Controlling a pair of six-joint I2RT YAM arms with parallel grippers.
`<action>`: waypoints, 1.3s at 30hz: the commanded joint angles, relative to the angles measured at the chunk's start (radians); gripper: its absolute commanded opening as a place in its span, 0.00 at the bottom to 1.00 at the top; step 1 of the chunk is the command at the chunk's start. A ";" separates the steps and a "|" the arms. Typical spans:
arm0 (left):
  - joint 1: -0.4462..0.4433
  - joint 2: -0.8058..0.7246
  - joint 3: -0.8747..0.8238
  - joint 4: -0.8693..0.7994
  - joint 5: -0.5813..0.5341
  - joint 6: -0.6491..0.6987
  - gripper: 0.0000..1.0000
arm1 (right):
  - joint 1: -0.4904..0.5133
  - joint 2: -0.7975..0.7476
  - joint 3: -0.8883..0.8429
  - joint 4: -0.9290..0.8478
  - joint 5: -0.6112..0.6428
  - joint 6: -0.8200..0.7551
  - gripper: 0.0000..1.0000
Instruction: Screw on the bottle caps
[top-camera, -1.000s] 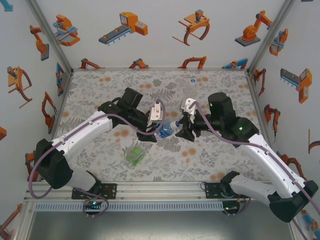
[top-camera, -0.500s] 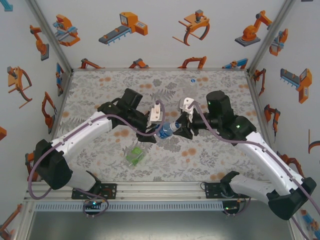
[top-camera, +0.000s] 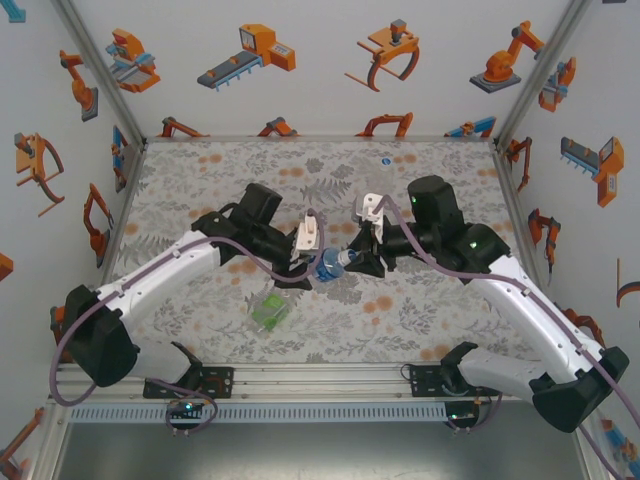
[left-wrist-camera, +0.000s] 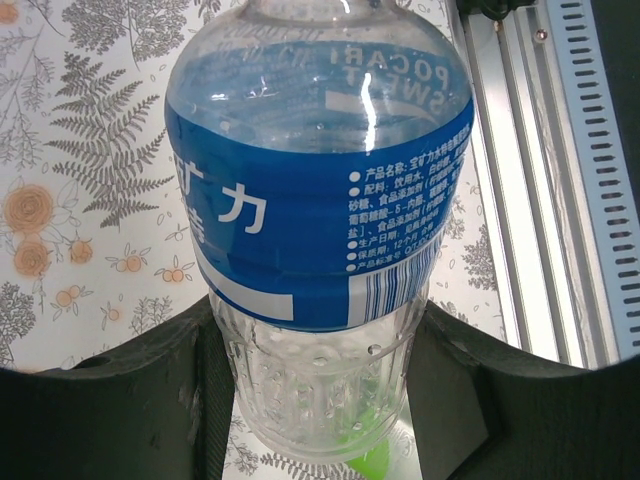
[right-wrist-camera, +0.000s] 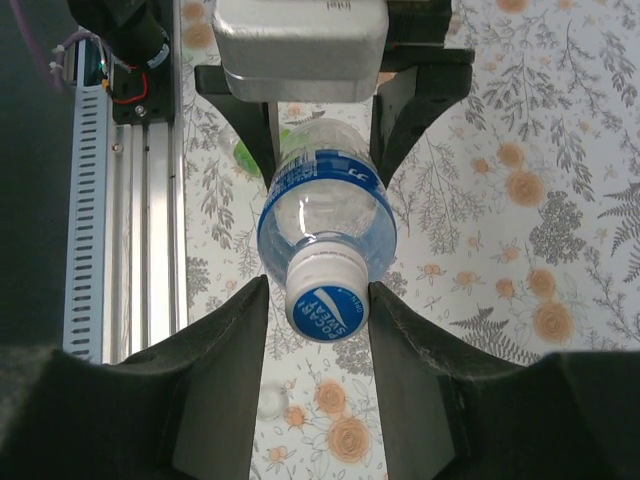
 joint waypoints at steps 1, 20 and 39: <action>0.008 -0.039 -0.030 0.068 0.010 -0.016 0.00 | 0.005 -0.016 0.030 -0.035 -0.011 -0.012 0.41; 0.008 -0.035 -0.059 0.181 -0.055 -0.120 0.00 | 0.005 -0.026 -0.102 0.229 0.322 0.818 0.00; 0.003 -0.072 -0.195 0.447 -0.154 -0.238 0.00 | 0.009 -0.002 -0.065 0.108 0.477 1.250 0.33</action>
